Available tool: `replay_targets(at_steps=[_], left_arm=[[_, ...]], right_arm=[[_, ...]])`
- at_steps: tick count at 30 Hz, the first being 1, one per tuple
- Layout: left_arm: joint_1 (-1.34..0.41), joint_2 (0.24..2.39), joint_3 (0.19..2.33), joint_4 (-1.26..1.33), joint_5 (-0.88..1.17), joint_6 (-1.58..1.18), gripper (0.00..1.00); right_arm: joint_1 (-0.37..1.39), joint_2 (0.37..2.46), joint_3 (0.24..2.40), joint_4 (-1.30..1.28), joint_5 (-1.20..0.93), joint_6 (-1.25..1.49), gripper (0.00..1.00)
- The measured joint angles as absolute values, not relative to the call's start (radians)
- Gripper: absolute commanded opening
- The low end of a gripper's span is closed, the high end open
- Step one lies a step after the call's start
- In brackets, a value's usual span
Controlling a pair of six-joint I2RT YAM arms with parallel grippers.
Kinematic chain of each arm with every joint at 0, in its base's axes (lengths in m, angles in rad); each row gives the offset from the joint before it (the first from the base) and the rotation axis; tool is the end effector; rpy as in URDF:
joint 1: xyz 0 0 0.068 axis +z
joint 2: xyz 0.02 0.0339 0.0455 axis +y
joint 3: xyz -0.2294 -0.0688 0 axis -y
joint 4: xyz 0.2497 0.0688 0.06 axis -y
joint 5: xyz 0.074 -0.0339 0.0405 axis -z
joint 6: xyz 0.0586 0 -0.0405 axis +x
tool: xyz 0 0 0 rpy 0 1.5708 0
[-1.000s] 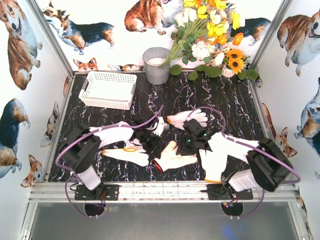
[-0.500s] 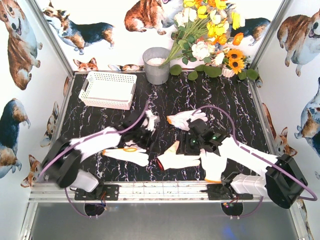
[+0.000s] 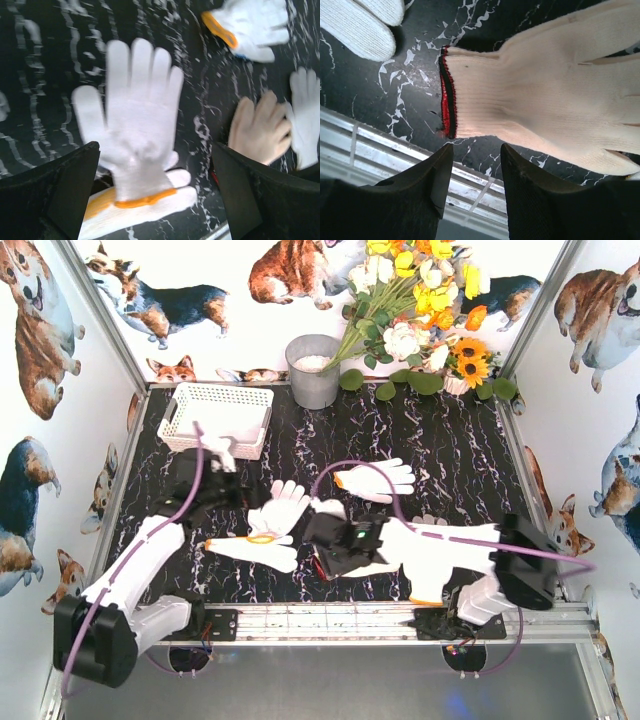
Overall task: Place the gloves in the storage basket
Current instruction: Pick up the glove from the center of the board.
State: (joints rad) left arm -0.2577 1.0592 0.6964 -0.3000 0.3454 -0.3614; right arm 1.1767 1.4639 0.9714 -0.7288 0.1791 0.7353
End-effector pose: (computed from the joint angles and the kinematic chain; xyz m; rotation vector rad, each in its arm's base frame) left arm 0.2504 -0.0865 0.2015 0.0756 2.2844 -0.7170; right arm 0.1206 0.2628 0.1527 -0.5664 2.7262 0.2573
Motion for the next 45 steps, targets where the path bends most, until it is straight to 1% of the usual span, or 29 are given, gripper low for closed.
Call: replay_targets(at_steps=[2,5,15,19,23,29,32,45], left_arm=[[-0.185,1.032,0.673,-0.295,0.347,-0.361,0.88],[-0.128,1.01,0.657,-0.304,0.345,-0.359,0.87],[-0.124,1.005,0.656,-0.304,0.357,-0.358,0.85],[-0.124,1.005,0.656,-0.303,0.363,-0.358,0.85],[-0.124,1.005,0.656,-0.303,0.363,-0.358,0.84],[-0.124,1.005,0.656,-0.304,0.378,-0.358,0.84],[-0.124,1.003,0.656,-0.303,0.381,-0.358,0.83],[-0.124,1.023,0.649,-0.303,0.414,-0.358,0.81]], right_arm=[[1.214,1.524,1.019,-0.763,0.228,0.737,0.43],[1.269,1.611,1.097,-0.812,0.288,0.743,0.4],[1.334,1.785,1.242,-0.912,0.371,0.761,0.4],[1.355,1.837,1.294,-0.946,0.39,0.771,0.34],[1.364,1.873,1.301,-0.972,0.4,0.778,0.32],[1.363,1.92,1.301,-0.987,0.405,0.78,0.34],[1.363,1.92,1.301,-0.988,0.406,0.783,0.37],[1.363,1.917,1.302,-0.986,0.406,0.792,0.39]])
